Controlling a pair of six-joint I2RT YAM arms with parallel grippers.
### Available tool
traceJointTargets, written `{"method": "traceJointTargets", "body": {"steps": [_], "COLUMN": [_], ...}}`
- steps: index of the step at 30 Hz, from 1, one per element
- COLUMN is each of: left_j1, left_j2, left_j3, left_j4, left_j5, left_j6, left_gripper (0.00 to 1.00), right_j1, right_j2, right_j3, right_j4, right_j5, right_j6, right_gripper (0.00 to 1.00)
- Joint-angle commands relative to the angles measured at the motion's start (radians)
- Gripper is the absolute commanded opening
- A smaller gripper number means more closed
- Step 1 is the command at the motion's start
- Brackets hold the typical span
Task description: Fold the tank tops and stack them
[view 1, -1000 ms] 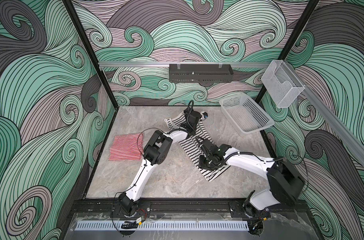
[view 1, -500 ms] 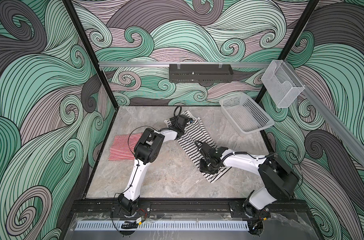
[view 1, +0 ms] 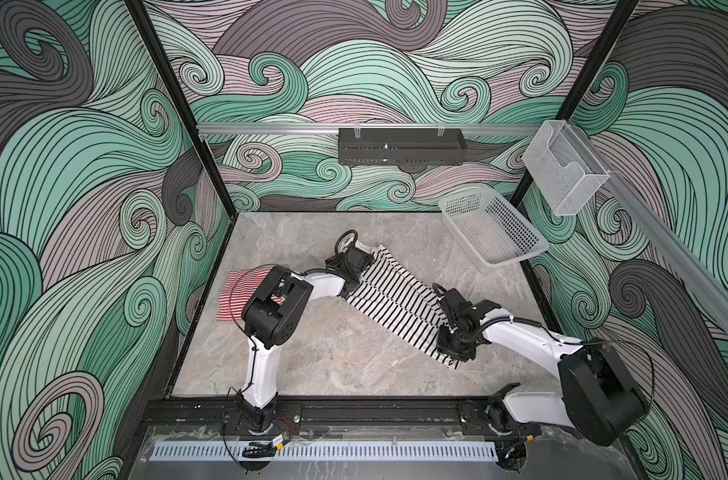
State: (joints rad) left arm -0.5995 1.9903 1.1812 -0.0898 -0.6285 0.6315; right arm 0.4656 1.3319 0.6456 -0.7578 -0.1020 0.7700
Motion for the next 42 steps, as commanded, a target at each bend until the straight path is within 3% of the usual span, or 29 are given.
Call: {"method": "traceJointTargets", "body": {"steps": [1, 7, 12, 22, 27, 34, 42], "left_j1": [-0.026, -0.033, -0.025, 0.062, 0.086, 0.091, 0.093], "left_j2": [-0.019, -0.106, -0.131, 0.018, 0.081, 0.127, 0.135], "left_j3": [-0.065, -0.067, 0.013, 0.386, 0.533, 0.646, 0.667], "left_j4": [-0.216, -0.336, -0.343, -0.423, -0.493, -0.567, -0.579], "left_j5": [0.051, 0.097, 0.076, 0.157, 0.254, 0.346, 0.407], "left_j6": [-0.108, -0.193, -0.183, -0.194, -0.215, -0.261, -0.286], "left_gripper": [0.82, 0.81, 0.85, 0.86, 0.85, 0.85, 0.85], "right_j1": [-0.052, -0.146, -0.176, -0.251, -0.296, -0.327, -0.346], "right_j2": [0.007, -0.008, -0.074, 0.004, 0.023, 0.097, 0.191], "right_j3": [0.033, 0.126, 0.203, 0.206, 0.194, 0.166, 0.169], "right_j4": [-0.084, -0.130, -0.145, -0.095, -0.076, -0.023, 0.057], "right_j5": [0.029, 0.039, 0.027, 0.049, 0.056, 0.044, 0.013], "right_j6": [-0.072, -0.141, -0.120, -0.091, -0.111, -0.127, -0.135], "right_gripper": [0.41, 0.41, 0.42, 0.40, 0.40, 0.41, 0.40]}}
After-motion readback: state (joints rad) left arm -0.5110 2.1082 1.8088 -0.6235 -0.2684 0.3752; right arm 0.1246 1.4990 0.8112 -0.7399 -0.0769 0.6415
